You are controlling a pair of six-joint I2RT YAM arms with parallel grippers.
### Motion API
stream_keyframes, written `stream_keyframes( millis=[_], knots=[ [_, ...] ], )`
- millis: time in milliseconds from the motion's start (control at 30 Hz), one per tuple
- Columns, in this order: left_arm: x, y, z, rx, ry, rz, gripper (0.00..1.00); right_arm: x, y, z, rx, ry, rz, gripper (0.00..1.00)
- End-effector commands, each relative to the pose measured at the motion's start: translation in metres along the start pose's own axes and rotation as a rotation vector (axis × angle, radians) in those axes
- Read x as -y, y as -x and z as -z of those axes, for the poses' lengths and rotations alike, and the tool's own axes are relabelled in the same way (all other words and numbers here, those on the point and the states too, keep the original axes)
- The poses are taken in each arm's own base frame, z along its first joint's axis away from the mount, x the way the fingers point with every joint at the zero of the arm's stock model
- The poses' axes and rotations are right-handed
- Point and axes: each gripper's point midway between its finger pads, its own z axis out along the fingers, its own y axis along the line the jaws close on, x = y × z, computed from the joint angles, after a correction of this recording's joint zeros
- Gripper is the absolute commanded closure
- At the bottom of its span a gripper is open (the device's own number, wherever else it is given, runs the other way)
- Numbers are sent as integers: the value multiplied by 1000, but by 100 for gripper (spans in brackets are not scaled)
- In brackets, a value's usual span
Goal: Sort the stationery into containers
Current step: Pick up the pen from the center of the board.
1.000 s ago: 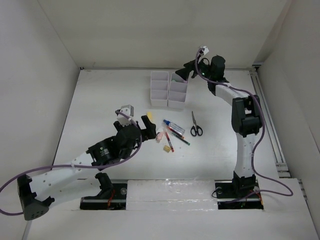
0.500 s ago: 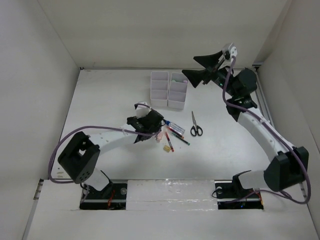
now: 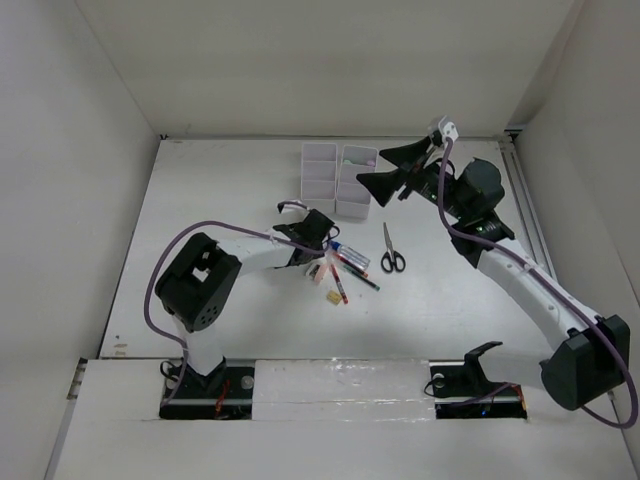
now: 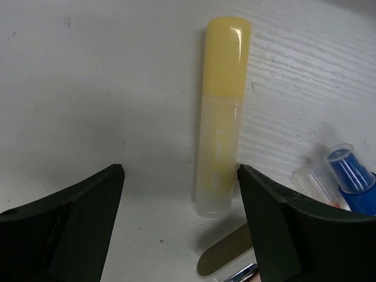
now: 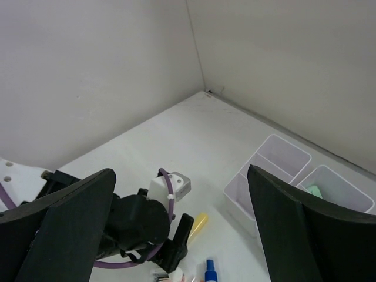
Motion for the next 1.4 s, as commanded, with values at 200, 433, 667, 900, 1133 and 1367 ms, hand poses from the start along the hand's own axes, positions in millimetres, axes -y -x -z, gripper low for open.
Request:
stream_keyframes(
  millis=[200,433,667,900,1133,1367],
  knots=[
    [5,-5,-14,-55,19,13,69,-17,23,2,53,13,35,0],
    [-20,-14,-5,-64,46,47,100,-13,26,5,31,-15,9,0],
    [-42,59,96,245,-140,89,100,-8,-6,-5,-42,33,-160,0],
    [12,71,229,418,-728,5,100,-49,-12,-53,-37,93,-248,0],
    [10,67,251,449,-814,2,100,-82,-34,-82,-82,126,-329,0],
    [9,70,255,464,-824,4,100,-95,-78,-89,-170,115,-384,4]
  ],
)
